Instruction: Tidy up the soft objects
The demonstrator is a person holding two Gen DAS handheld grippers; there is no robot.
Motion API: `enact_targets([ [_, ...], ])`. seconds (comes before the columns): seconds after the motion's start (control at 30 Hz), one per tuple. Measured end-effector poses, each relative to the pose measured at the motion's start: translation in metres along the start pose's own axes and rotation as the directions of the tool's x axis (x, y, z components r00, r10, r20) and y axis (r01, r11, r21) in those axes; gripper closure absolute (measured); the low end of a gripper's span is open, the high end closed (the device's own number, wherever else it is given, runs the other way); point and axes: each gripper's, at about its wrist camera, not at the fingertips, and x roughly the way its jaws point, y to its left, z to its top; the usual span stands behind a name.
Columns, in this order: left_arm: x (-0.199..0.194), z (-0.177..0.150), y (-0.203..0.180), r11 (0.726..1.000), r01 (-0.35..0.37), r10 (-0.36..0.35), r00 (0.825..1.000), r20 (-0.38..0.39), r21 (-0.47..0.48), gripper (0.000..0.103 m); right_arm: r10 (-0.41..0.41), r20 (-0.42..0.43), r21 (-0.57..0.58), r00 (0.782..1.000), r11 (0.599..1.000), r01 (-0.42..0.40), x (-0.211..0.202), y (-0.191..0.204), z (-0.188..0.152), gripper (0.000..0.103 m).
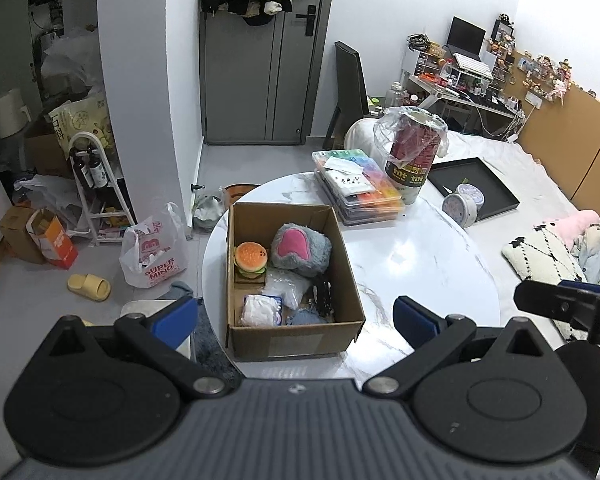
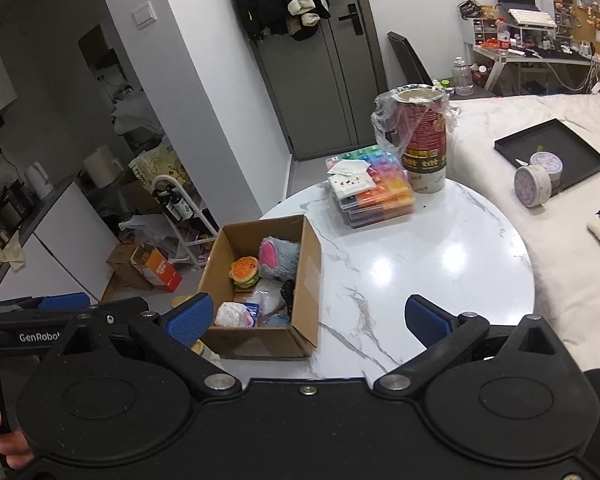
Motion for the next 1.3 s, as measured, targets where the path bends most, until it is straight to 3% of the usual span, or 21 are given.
enact_targets([
  [0.6,-0.017,-0.008,-0.012,1.000,-0.005,0.004,0.999,0.051,0.016,0.000,0.003,0.026,-0.036,1.000,0.999,-0.002,-0.018,0.003,-0.012,0.000],
  [1.3,-0.017,-0.005,-0.009,1.000,-0.017,0.017,0.998,0.056,0.016,0.000,-0.001,0.033,-0.037,0.999,0.999,0.002,-0.020,0.003,-0.012,0.000],
])
